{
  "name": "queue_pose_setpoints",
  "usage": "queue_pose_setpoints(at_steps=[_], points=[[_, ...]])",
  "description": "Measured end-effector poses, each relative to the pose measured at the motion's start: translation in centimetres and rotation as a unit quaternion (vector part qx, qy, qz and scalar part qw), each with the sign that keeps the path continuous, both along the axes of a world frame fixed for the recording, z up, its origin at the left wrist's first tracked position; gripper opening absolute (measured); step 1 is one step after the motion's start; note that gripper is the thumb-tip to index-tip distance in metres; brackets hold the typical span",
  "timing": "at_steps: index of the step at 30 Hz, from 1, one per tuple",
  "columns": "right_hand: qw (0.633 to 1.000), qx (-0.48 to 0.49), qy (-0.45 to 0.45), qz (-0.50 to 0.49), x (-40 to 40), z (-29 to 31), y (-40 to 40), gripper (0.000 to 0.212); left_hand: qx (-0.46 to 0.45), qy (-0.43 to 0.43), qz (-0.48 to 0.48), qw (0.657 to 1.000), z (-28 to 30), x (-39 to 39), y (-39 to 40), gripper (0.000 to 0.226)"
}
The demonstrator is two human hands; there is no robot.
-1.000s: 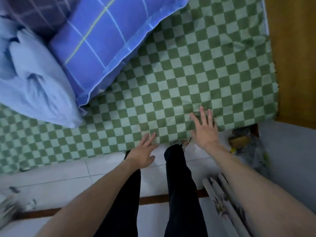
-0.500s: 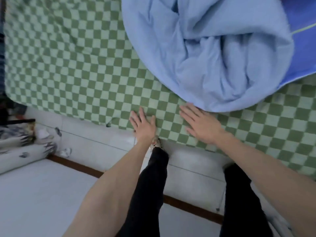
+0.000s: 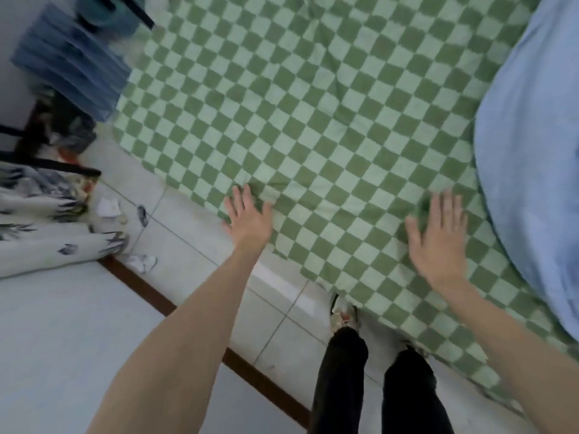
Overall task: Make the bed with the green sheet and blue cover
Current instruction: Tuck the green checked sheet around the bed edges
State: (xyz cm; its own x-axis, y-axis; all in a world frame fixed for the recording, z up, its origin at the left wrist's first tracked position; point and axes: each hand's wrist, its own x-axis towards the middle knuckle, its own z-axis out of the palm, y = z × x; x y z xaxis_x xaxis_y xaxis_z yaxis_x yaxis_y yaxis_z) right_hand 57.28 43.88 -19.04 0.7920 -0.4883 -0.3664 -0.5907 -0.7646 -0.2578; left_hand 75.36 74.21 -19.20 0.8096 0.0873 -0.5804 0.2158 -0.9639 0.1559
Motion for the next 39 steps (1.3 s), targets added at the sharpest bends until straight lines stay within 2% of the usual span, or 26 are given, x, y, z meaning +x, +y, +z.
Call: queue_pose_setpoints(at_steps=[2, 3, 4, 5, 6, 8, 10, 11, 12, 13, 15, 16, 17, 18, 19, 20, 21, 24, 27, 30, 32, 34, 35, 36, 38, 39], points=[[0.995, -0.013, 0.025, -0.099, 7.9, -1.4, 2.8, 0.076, 0.011, -0.001, -0.019, 1.000, -0.6, 2.3, 2.8, 0.068], [0.996, -0.028, 0.032, -0.083, 10.6, -1.9, 5.7, 0.076, 0.013, 0.000, -0.029, 0.999, -0.9, 3.4, 3.8, 0.069], [0.999, -0.046, 0.024, -0.015, 12.5, -2.4, 9.2, 0.075, 0.017, 0.000, -0.033, 0.999, -1.0, 4.5, 4.6, 0.071], [0.994, -0.051, 0.011, 0.094, 13.6, -2.8, 13.1, 0.074, 0.020, -0.002, -0.025, 0.999, -1.1, 5.6, 5.2, 0.071], [0.973, -0.044, -0.003, 0.225, 14.2, -3.0, 16.8, 0.073, 0.020, -0.004, -0.008, 1.000, -1.1, 6.7, 5.6, 0.071], [0.887, -0.009, -0.006, 0.462, 14.4, -2.8, 21.8, 0.069, 0.014, -0.012, 0.023, 1.000, -0.9, 8.7, 6.2, 0.069], [0.819, 0.013, -0.015, 0.573, 15.2, -1.8, 22.4, 0.065, 0.002, -0.021, 0.019, 1.000, -0.1, 11.4, 6.8, 0.068], [0.817, 0.019, -0.031, 0.576, 16.3, -1.3, 21.2, 0.063, -0.008, -0.030, 0.008, 0.999, 0.2, 13.3, 7.2, 0.068], [0.836, 0.017, -0.048, 0.546, 17.8, -0.8, 19.6, 0.062, -0.018, -0.036, -0.002, 0.999, 0.4, 15.5, 7.7, 0.068], [0.874, -0.001, -0.062, 0.483, 19.9, -0.5, 17.4, 0.062, -0.027, -0.037, -0.010, 0.999, 0.5, 18.1, 8.4, 0.069], [0.971, -0.047, -0.053, 0.230, 24.8, -0.2, 11.2, 0.064, -0.029, -0.042, -0.023, 0.998, 0.0, 23.5, 10.4, 0.070], [0.995, -0.066, -0.031, 0.067, 27.4, -0.2, 8.1, 0.067, -0.022, -0.048, -0.025, 0.998, -0.3, 26.3, 11.6, 0.070], [0.994, -0.064, 0.002, -0.092, 29.7, -0.2, 5.7, 0.071, -0.018, -0.049, -0.015, 0.999, -0.6, 28.9, 12.6, 0.072], [0.975, -0.042, 0.030, -0.215, 32.1, -0.1, 4.5, 0.077, -0.017, -0.042, 0.008, 0.999, -0.9, 31.3, 13.6, 0.075], [0.958, -0.023, 0.051, -0.283, 34.4, 0.1, 4.8, 0.081, -0.016, -0.029, 0.036, 0.999, -1.1, 33.5, 14.5, 0.079], [0.954, -0.023, 0.055, -0.295, 36.9, -0.2, 6.3, 0.082, -0.015, -0.017, 0.058, 0.998, -1.2, 35.4, 15.2, 0.082], [0.964, -0.032, 0.051, -0.258, 39.6, -0.9, 8.6, 0.080, -0.012, -0.009, 0.070, 0.997, -1.4, 37.0, 15.6, 0.085], [0.998, -0.059, 0.012, -0.024, 48.1, -2.7, 16.8, 0.071, -0.006, -0.022, 0.073, 0.997, -1.4, 39.6, 15.4, 0.082], [0.984, -0.040, -0.004, 0.174, 53.3, -4.0, 22.4, 0.067, 0.010, -0.046, 0.008, 0.999, -0.8, 40.7, 14.9, 0.077], [0.967, -0.011, 0.016, 0.253, 55.0, -3.1, 23.3, 0.066, -0.017, -0.059, -0.006, 0.998, 0.0, 44.2, 14.3, 0.070], [0.966, 0.001, 0.000, 0.258, 54.5, -2.1, 22.0, 0.064, -0.058, -0.050, 0.019, 0.997, 0.1, 47.3, 13.8, 0.063], [0.989, 0.001, -0.017, 0.146, 53.8, -1.0, 19.4, 0.061, -0.106, -0.006, 0.051, 0.993, 0.1, 50.5, 13.7, 0.053], [0.999, -0.005, -0.013, 0.030, 53.2, -0.6, 17.9, 0.062, -0.140, 0.021, 0.081, 0.987, -0.1, 51.8, 13.9, 0.046], [0.994, -0.011, 0.002, -0.110, 52.5, -0.2, 16.2, 0.063, -0.181, 0.046, 0.126, 0.974, -0.5, 52.8, 14.2, 0.038], [0.931, 0.007, 0.059, -0.360, 51.8, 0.2, 13.7, 0.066, -0.243, 0.094, 0.219, 0.940, -1.2, 54.2, 15.1, 0.025], [0.899, 0.030, 0.092, -0.427, 52.4, 0.2, 13.3, 0.067, -0.256, 0.109, 0.245, 0.929, -1.7, 54.8, 15.9, 0.023]])
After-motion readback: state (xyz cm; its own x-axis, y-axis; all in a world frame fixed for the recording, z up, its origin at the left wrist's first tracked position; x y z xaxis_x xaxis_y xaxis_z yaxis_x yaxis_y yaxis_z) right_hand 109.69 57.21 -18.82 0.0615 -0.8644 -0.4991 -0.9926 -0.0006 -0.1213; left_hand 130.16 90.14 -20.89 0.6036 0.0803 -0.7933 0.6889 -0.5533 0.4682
